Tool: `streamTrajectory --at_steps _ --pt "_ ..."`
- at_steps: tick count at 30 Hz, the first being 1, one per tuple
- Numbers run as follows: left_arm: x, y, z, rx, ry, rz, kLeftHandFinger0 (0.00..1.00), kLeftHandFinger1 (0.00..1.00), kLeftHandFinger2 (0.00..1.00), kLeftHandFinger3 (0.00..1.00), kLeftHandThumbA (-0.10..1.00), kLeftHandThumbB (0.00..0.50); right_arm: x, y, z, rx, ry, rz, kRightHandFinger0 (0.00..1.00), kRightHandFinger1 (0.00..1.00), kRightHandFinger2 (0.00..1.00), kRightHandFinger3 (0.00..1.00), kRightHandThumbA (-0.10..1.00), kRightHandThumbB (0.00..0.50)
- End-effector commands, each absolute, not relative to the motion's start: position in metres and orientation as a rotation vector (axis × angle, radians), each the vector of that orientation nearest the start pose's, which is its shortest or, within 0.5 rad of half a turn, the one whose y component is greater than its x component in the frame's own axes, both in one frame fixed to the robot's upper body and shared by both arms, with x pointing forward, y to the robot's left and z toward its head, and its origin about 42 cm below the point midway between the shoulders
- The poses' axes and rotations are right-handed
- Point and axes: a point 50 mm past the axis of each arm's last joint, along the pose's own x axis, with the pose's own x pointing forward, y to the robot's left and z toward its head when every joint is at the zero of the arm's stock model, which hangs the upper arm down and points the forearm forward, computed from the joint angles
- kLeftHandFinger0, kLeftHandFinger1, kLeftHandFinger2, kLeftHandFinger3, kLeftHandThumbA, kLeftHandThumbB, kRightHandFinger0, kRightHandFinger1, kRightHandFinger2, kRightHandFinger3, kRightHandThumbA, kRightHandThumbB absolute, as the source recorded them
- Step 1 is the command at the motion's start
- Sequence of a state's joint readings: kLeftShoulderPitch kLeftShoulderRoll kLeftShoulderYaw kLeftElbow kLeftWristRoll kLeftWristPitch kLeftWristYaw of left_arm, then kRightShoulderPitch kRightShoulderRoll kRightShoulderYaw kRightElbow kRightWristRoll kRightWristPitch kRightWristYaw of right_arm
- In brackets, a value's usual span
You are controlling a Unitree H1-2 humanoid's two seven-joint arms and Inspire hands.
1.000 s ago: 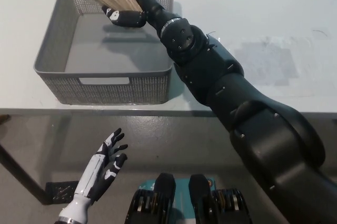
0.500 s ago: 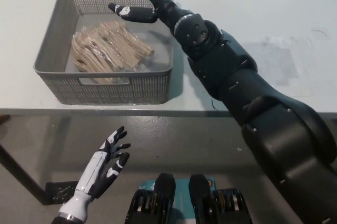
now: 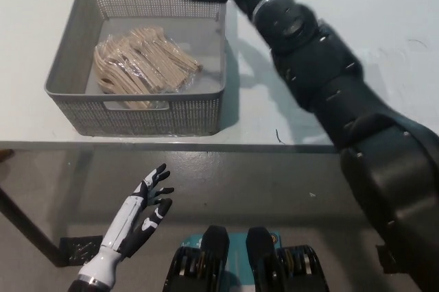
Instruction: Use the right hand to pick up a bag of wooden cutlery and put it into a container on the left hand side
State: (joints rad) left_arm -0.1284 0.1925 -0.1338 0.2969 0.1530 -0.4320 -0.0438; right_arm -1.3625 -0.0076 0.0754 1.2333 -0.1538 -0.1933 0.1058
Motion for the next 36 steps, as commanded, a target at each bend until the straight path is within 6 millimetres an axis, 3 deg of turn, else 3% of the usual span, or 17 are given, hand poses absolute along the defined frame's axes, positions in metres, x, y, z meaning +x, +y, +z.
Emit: streamTrajectory --at_steps 1,3,6,8,12,13,16,19,22,23,25,27,32,36 --pt "0.323 0.235 0.094 0.349 -0.322 -0.276 0.72 0.83 0.98 1.00 0.88 0.257 0.570 -0.103 0.445 -0.298 -0.551 0.352 1.00 1.00 1.00 1.00 1.00 0.386" --pt "0.323 0.236 0.094 0.350 -0.321 -0.277 0.72 0.83 0.99 1.00 0.89 0.253 0.558 -0.129 0.455 -0.229 -0.626 0.316 1.00 1.00 1.00 1.00 0.99 0.361" --pt "0.322 0.236 0.093 0.357 -0.319 -0.274 0.72 0.84 0.99 1.00 0.89 0.240 0.534 -0.158 0.463 -0.129 -0.693 0.307 1.00 1.00 1.00 1.00 0.94 0.418" --pt "0.322 0.237 0.091 0.352 -0.312 -0.269 0.72 0.84 0.99 1.00 0.89 0.240 0.513 -0.175 0.464 -0.078 -0.729 0.296 1.00 1.00 1.00 1.00 0.92 0.417" --pt "0.322 0.239 0.088 0.346 -0.300 -0.255 0.72 0.84 1.00 1.00 0.89 0.249 0.465 -0.208 0.443 0.005 -0.836 0.257 1.00 1.00 1.00 1.00 0.90 0.340" --pt "0.322 0.240 0.087 0.347 -0.299 -0.249 0.72 0.84 1.00 1.00 0.90 0.249 0.449 -0.214 0.431 0.016 -0.860 0.249 1.00 1.00 1.00 1.00 0.91 0.336" --pt "0.319 0.241 0.085 0.336 -0.293 -0.236 0.72 0.85 1.00 1.00 0.89 0.235 0.426 -0.217 0.413 0.029 -0.859 0.236 1.00 1.00 1.00 1.00 0.92 0.379" --pt "0.316 0.242 0.082 0.330 -0.284 -0.225 0.72 0.86 1.00 1.00 0.89 0.228 0.395 -0.224 0.376 0.072 -0.849 0.226 1.00 1.00 1.00 1.00 0.95 0.337" --pt "0.311 0.244 0.078 0.303 -0.269 -0.210 0.75 0.89 1.00 1.00 0.91 0.254 0.376 -0.226 0.335 0.098 -0.798 0.207 1.00 1.00 1.00 1.00 0.96 0.243" --pt "0.310 0.245 0.077 0.288 -0.264 -0.204 0.76 0.90 1.00 1.00 0.92 0.255 0.370 -0.228 0.312 0.109 -0.763 0.196 1.00 1.00 1.00 1.00 0.99 0.220" --pt "0.309 0.246 0.076 0.286 -0.261 -0.196 0.77 0.90 1.00 1.00 0.93 0.254 0.364 -0.231 0.294 0.131 -0.720 0.195 1.00 1.00 1.00 1.00 0.99 0.216" --pt "0.309 0.246 0.075 0.285 -0.259 -0.188 0.77 0.91 1.00 1.00 0.95 0.248 0.358 -0.234 0.270 0.177 -0.640 0.166 1.00 1.00 1.00 1.00 0.98 0.249" --pt "0.302 0.245 0.068 0.264 -0.237 -0.170 0.77 0.92 1.00 1.00 0.97 0.261 0.327 -0.229 0.193 0.244 -0.461 0.140 1.00 1.00 1.00 1.00 0.97 0.221" --pt "0.300 0.248 0.068 0.266 -0.236 -0.156 0.77 0.92 1.00 1.00 0.98 0.257 0.304 -0.231 0.143 0.234 -0.348 0.105 1.00 1.00 1.00 1.00 1.00 0.200"
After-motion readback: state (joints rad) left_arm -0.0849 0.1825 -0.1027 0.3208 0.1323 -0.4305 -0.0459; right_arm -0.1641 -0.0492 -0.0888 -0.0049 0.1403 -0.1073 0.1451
